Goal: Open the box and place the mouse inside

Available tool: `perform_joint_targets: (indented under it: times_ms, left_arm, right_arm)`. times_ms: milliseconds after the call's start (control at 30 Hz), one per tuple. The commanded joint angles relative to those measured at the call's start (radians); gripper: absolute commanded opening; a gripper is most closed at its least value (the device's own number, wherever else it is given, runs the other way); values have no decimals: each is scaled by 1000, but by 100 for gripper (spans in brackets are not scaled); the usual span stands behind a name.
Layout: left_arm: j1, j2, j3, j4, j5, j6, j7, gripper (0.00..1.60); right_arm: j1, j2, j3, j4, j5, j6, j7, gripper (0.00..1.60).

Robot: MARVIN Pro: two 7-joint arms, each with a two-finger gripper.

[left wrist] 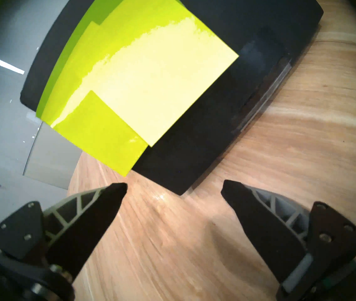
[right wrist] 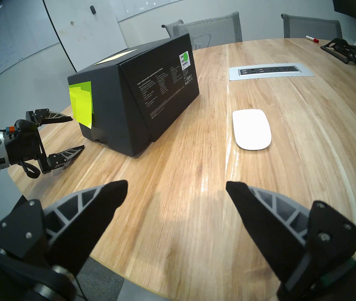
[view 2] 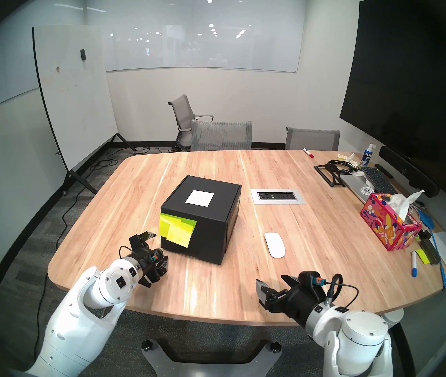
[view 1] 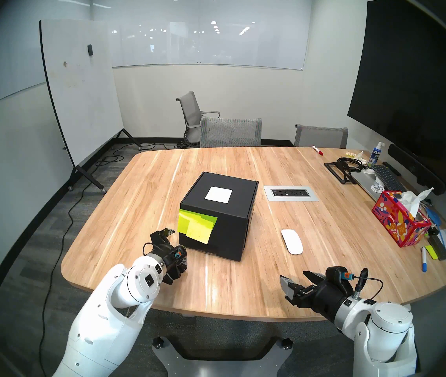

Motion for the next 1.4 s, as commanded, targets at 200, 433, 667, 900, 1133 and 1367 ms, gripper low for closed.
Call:
perform_joint_targets:
  times_ms: [200,433,667,900,1133,1367]
  left_arm:
    - [31,54,-28,-14,-20,-31,-39,160]
    - [34,77,-31,-47,-32,-35,-97,160]
    - [43,67,-20,-63,-31,-43,-91,160]
    - [41,42,7,-64,-23,-37,-71,160]
    - [29,20,35,-52,-8,-27,-44,160]
    - [9,-11,59,-18,6,-24,-3,160]
  right_arm:
    - [4,1,1,-23,-2,-3,0,160]
    - [5,0,2,-23,-3,-3,1,160]
    - [5,-1,2,-23,-3,-3,2,160]
    - [5,-2,2,-23,-4,-3,3,160]
    - [5,-2,2,-23,-5,-3,3,160]
    - [5,-3,3,-23,-6,-3,4,160]
